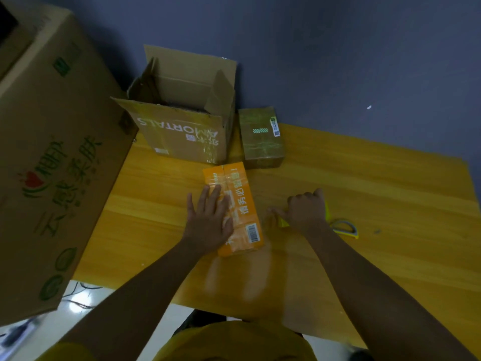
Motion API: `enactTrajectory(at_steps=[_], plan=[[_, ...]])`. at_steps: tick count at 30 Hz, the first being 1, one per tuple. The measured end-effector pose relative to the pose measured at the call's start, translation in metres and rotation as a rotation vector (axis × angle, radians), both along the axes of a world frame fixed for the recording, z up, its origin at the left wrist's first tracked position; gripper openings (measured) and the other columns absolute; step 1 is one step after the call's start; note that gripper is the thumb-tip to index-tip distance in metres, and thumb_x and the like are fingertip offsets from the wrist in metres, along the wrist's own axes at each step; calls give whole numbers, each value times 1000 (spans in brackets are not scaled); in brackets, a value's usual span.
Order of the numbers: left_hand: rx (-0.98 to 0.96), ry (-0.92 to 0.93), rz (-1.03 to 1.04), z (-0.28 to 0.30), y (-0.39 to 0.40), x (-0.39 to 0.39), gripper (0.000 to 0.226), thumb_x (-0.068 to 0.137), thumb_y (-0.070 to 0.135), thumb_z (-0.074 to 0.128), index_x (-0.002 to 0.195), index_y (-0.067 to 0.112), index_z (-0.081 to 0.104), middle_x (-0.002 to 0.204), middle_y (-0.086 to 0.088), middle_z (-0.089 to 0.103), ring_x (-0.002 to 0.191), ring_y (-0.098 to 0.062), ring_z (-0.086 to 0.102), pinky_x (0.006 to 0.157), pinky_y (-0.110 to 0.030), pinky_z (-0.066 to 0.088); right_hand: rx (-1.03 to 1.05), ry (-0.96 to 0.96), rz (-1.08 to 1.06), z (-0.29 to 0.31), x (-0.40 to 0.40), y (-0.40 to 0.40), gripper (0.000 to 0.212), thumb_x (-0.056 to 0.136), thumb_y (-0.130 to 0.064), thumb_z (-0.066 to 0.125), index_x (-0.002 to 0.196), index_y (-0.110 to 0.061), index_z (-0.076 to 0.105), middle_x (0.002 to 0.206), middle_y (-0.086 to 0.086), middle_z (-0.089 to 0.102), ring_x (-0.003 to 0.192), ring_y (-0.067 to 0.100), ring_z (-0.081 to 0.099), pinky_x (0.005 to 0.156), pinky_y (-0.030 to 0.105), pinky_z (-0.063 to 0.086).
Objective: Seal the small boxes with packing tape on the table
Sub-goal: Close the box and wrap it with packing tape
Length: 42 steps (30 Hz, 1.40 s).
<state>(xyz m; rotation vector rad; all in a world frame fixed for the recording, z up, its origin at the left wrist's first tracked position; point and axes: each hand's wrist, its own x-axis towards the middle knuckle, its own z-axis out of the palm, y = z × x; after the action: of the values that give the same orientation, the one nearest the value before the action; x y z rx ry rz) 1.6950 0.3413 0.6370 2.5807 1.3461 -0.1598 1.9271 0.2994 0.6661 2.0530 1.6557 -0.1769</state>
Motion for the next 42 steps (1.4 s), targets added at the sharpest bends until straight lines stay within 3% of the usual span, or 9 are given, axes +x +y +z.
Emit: enactTrajectory(at_steps=[4, 8, 11, 17, 22, 26, 29, 36, 42], plan=[[-86, 182, 176, 21, -5, 40, 62, 96, 42, 35, 146, 11, 19, 160, -15, -1, 146, -40, -11, 112, -64, 0, 15, -8, 7, 0, -5, -1, 71, 90, -74, 26, 98, -17, 69, 98, 3, 71, 101, 23, 61, 100, 40, 28], [-67, -10, 322, 2, -14, 44, 57, 94, 39, 31, 142, 7, 35, 157, -18, 17, 146, -39, 3, 113, -62, 16, 25, -6, -10, -1, -3, -3, 72, 89, -75, 26, 95, -17, 69, 95, 3, 71, 98, 23, 61, 99, 40, 28], [66, -56, 173, -6, -9, 41, 65, 98, 54, 18, 137, 9, 44, 147, -23, 38, 141, -41, 26, 113, -61, 11, 43, -3, -23, -1, -3, -4, 72, 89, -75, 28, 92, -15, 69, 91, 4, 71, 96, 23, 61, 100, 40, 28], [-23, -34, -109, -16, 0, 44, 69, 96, 64, 6, 146, 23, 29, 156, -12, 27, 144, -28, 16, 110, -58, 12, 25, 23, -40, -3, -2, -4, 69, 91, -73, 27, 97, -17, 68, 95, 2, 70, 99, 24, 59, 98, 41, 28], [-241, -20, 318, 1, -7, 66, 90, 81, 80, 15, 146, 31, -24, 151, 5, -37, 137, -26, -38, 104, -59, -25, 51, 53, -68, -5, -2, -3, 69, 94, -68, 23, 111, -16, 65, 110, 6, 67, 111, 27, 55, 98, 41, 29], [-291, -22, 646, 14, -8, 96, 102, 83, 76, 37, 148, 26, -25, 152, -2, -37, 139, -33, -34, 106, -70, -6, 250, 300, -25, -4, 9, -13, 51, 97, -48, 25, 121, -12, 53, 116, 11, 57, 113, 31, 51, 91, 42, 35], [-328, -77, 791, 17, 3, 106, 100, 83, 67, 53, 151, 33, -11, 155, -3, -32, 141, -34, -29, 106, -72, -1, 286, 547, -57, -3, 36, -21, 30, 95, -34, 48, 118, -15, 51, 116, 5, 50, 117, 28, 44, 92, 36, 30], [-290, -164, 952, 17, 18, 108, 79, 78, 53, 65, 140, 32, 21, 156, 0, -4, 145, -31, -11, 106, -73, 10, 136, 674, -268, 3, 65, -24, 62, 88, -59, 57, 132, -15, 52, 132, 8, 53, 125, 28, 43, 96, 37, 40], [-304, -227, 950, 24, 18, 95, 98, 74, 54, 71, 146, 27, 10, 155, -3, 1, 143, -30, -1, 100, -63, 30, 44, 665, -218, 8, 57, -21, 59, 90, -61, 52, 123, -11, 54, 119, 12, 54, 119, 29, 41, 89, 37, 40]])
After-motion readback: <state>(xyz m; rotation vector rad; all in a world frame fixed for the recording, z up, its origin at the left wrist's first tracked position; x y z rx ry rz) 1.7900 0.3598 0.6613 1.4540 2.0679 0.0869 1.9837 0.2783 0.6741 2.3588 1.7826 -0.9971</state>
